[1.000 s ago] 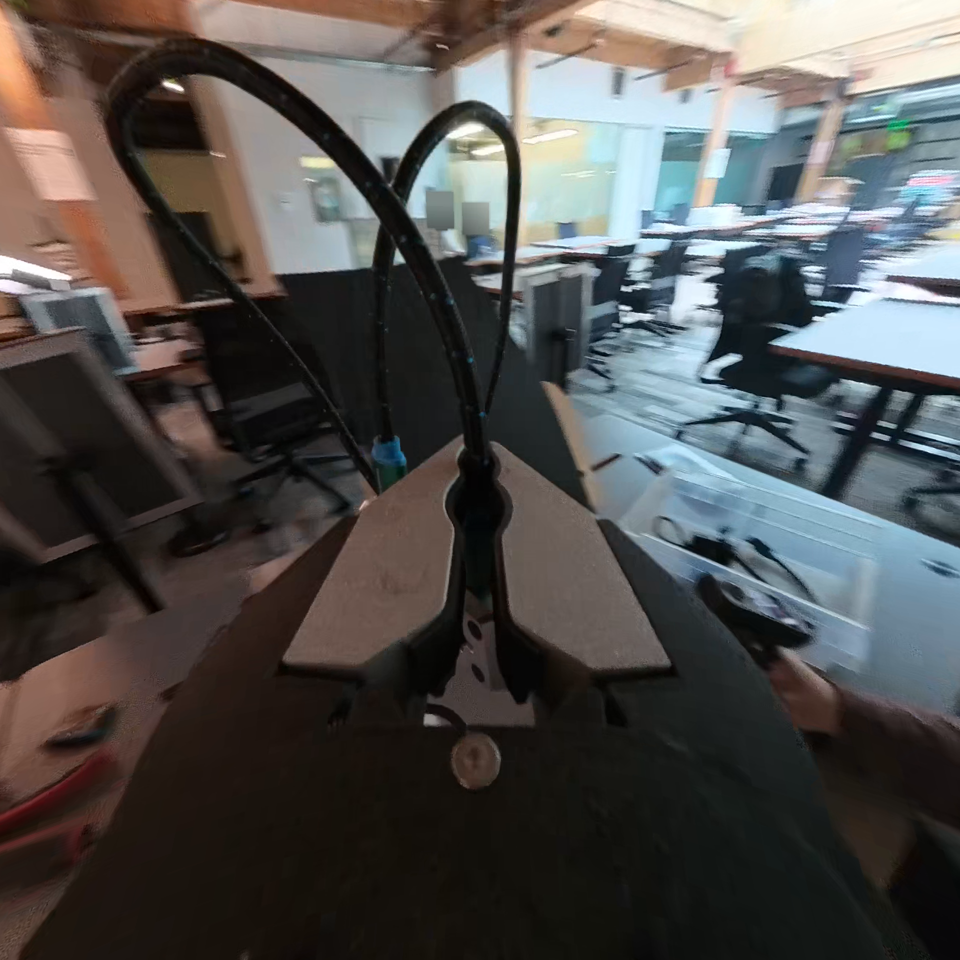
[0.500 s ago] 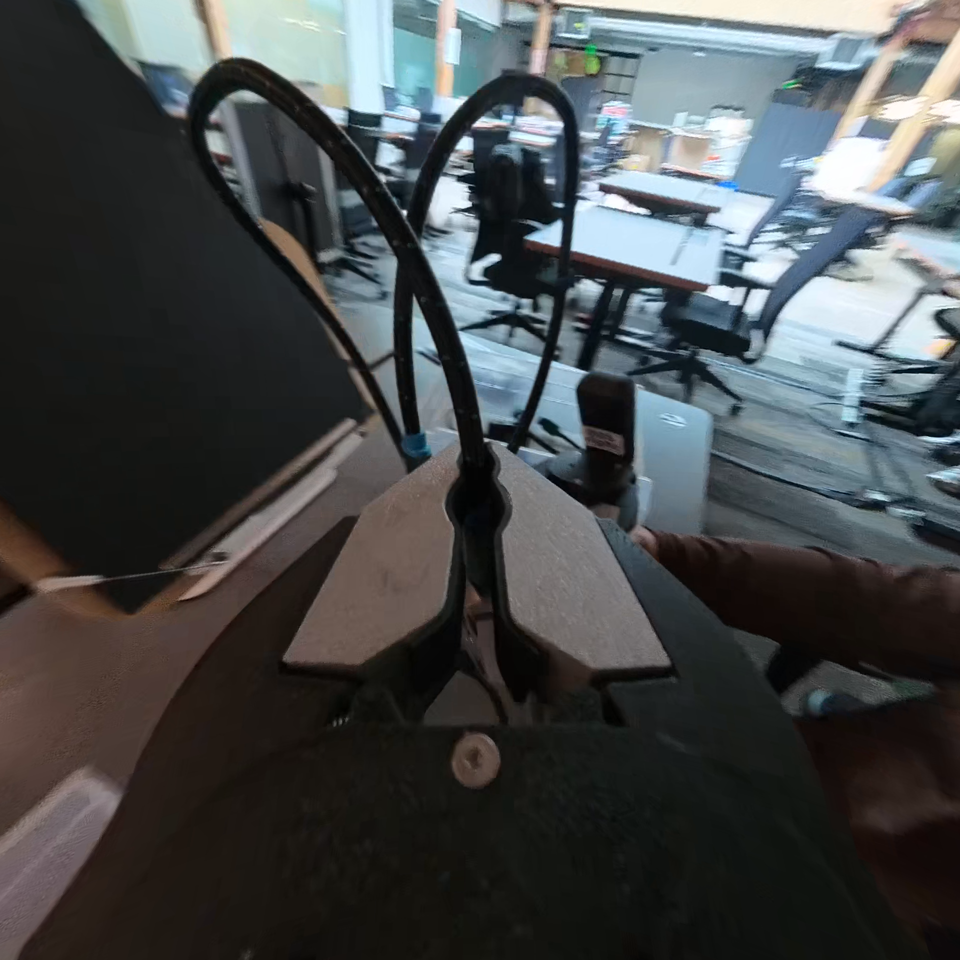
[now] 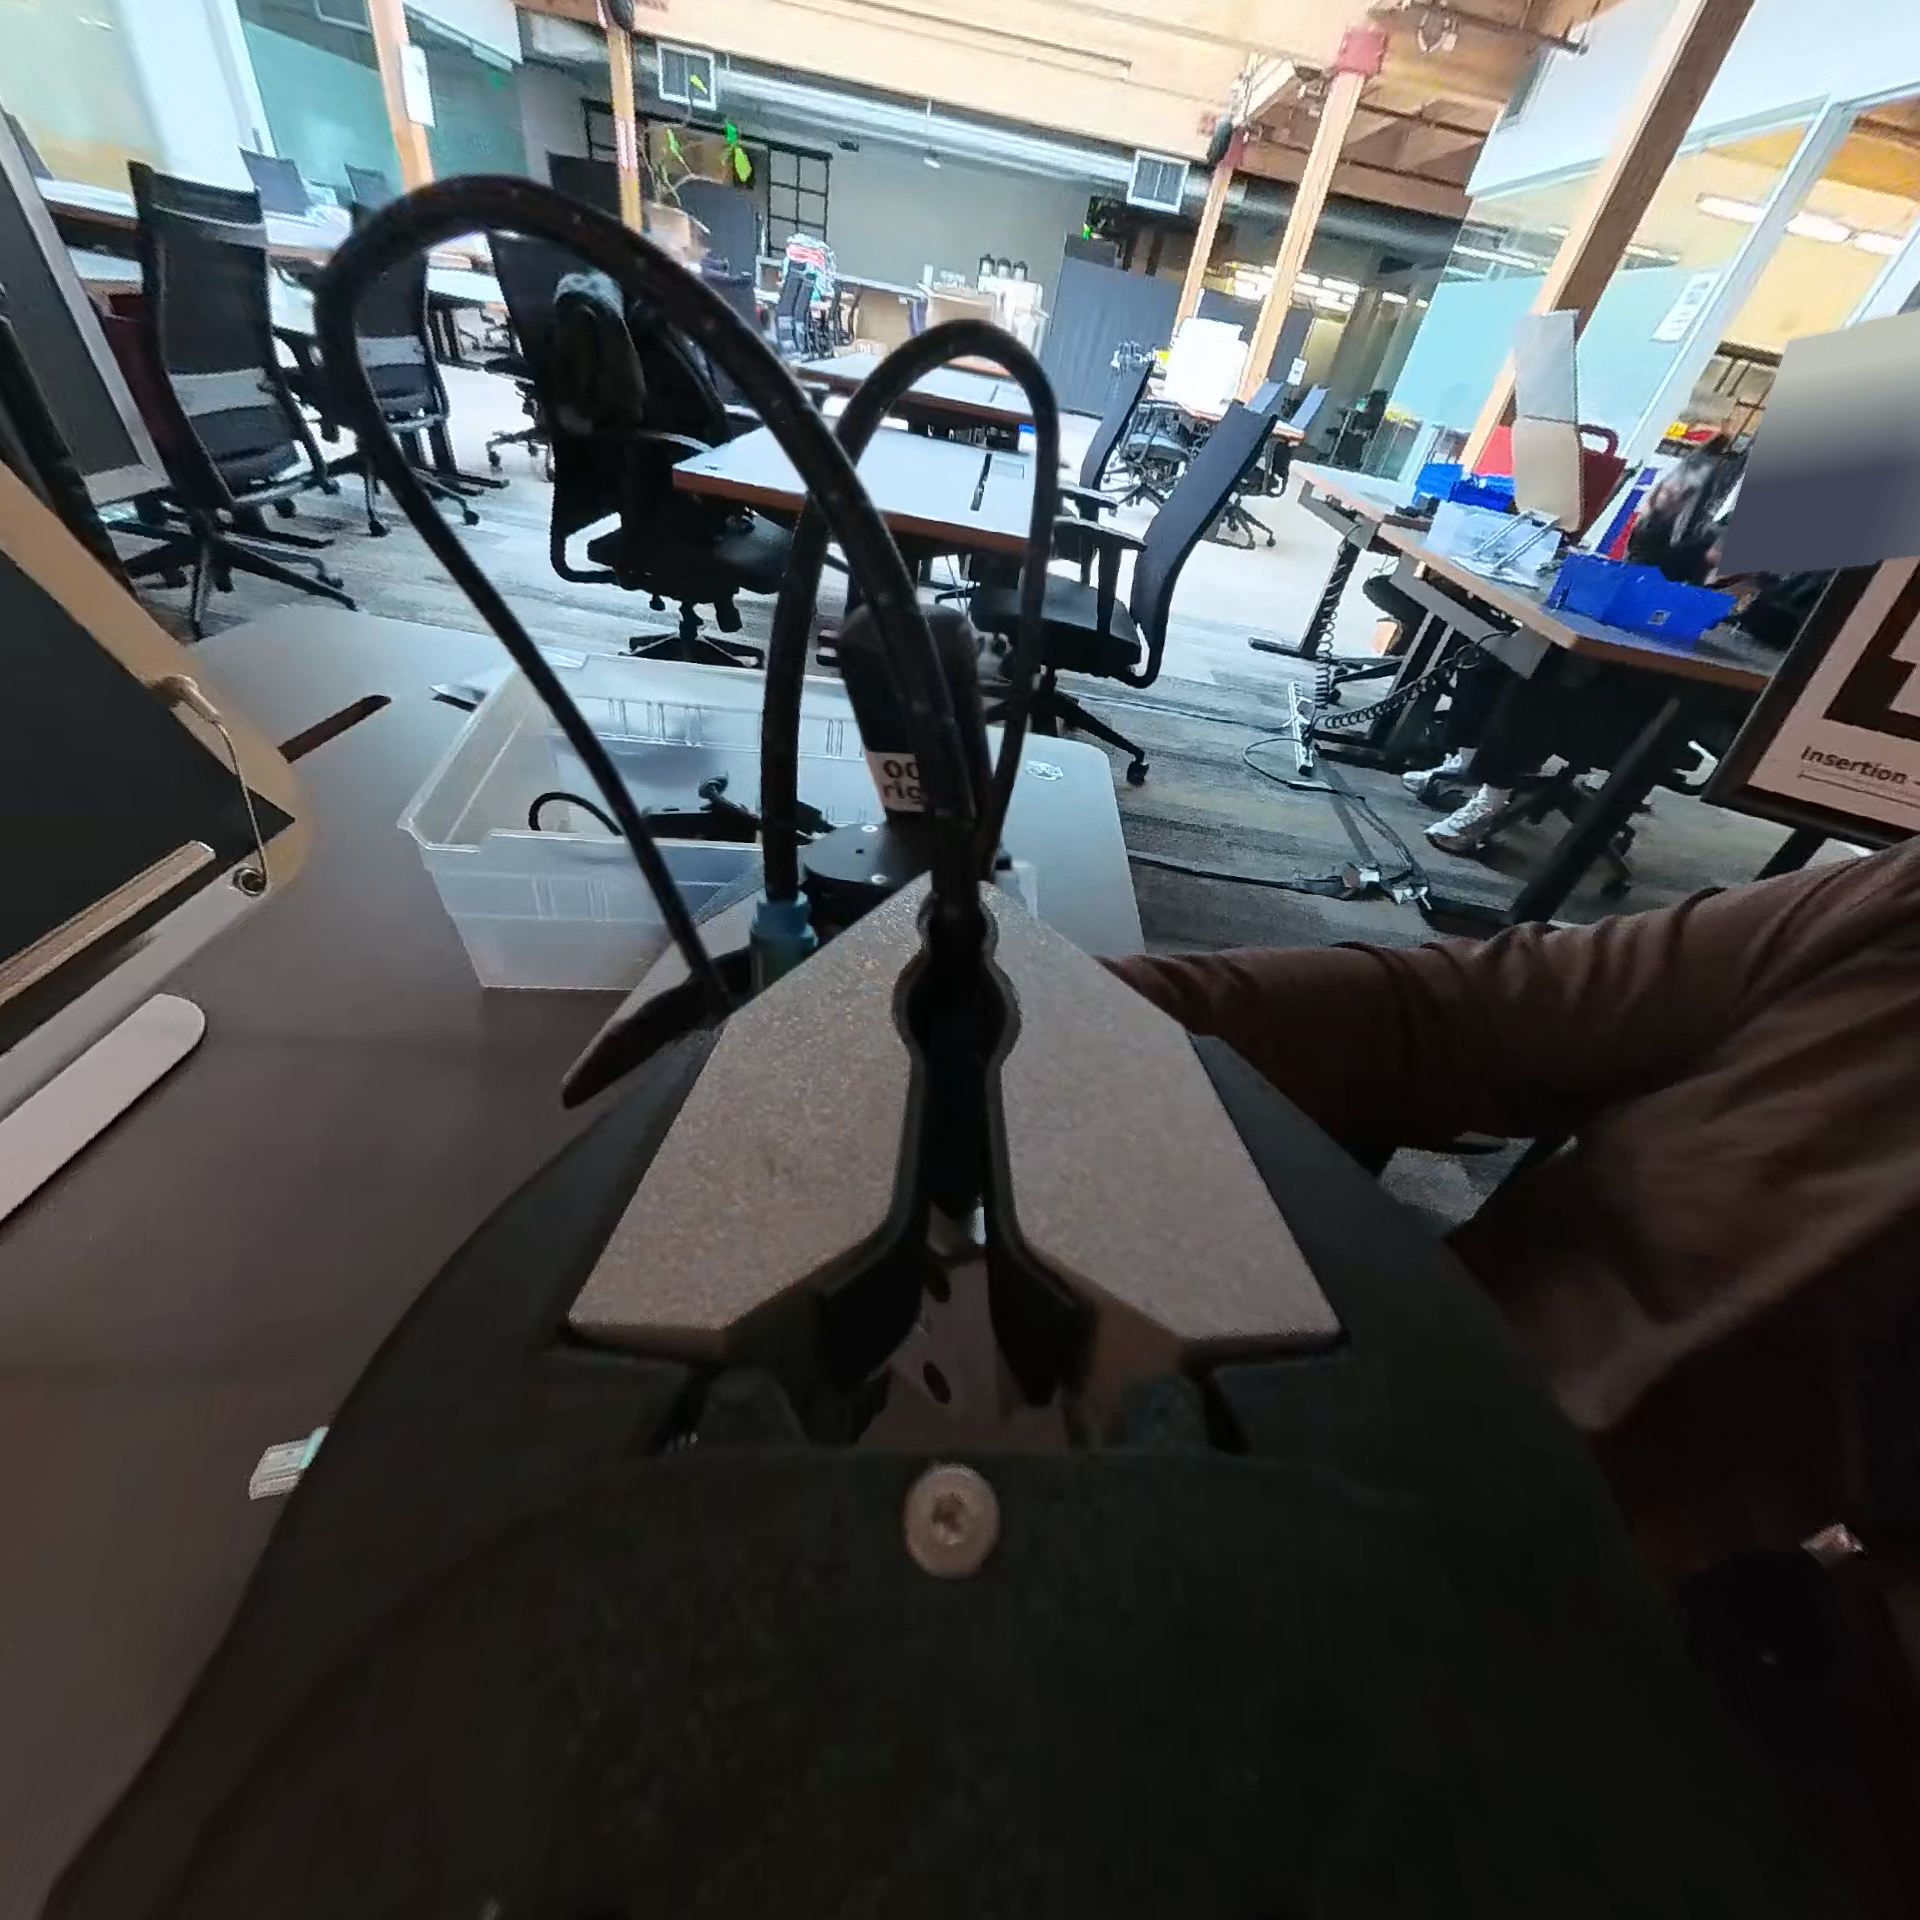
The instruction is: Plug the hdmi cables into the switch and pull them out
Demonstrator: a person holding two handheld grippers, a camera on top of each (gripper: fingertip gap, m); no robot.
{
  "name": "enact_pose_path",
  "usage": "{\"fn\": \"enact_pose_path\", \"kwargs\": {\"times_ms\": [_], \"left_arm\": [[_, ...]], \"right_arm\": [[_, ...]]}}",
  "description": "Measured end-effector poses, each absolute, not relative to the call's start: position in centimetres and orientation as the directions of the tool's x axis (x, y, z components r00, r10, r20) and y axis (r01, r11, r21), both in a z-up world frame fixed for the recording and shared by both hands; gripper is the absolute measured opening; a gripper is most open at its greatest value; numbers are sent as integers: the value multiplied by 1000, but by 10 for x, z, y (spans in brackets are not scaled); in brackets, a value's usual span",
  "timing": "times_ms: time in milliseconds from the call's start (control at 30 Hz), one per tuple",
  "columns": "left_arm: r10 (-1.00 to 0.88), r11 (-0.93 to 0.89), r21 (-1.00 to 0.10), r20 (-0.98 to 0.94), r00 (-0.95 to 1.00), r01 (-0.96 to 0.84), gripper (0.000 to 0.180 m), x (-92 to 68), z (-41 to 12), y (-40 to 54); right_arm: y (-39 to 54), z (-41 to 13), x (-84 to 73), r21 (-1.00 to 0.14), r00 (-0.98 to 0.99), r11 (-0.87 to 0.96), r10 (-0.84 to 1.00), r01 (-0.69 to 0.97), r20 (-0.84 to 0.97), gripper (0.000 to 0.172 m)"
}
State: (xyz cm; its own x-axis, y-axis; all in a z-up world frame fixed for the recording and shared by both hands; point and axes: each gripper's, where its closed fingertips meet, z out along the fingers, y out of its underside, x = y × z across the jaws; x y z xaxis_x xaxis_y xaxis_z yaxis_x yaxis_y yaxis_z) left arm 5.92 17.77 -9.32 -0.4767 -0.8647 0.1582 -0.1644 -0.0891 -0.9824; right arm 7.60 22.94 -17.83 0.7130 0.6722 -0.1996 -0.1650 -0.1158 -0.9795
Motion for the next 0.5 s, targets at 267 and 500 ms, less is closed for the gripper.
{"fn": "enact_pose_path", "kwargs": {"times_ms": [267,500], "left_arm": [[-852,-86,-990,132,-506,-115,0,53,-90,166],[-979,-81,-996,87,-183,-44,11,56,-99,221]], "right_arm": [[199,-165,50,-976,514,-99,837,-196,-188,29],[203,-173,57,-997,616,-48,784,-57,-73,17]]}}
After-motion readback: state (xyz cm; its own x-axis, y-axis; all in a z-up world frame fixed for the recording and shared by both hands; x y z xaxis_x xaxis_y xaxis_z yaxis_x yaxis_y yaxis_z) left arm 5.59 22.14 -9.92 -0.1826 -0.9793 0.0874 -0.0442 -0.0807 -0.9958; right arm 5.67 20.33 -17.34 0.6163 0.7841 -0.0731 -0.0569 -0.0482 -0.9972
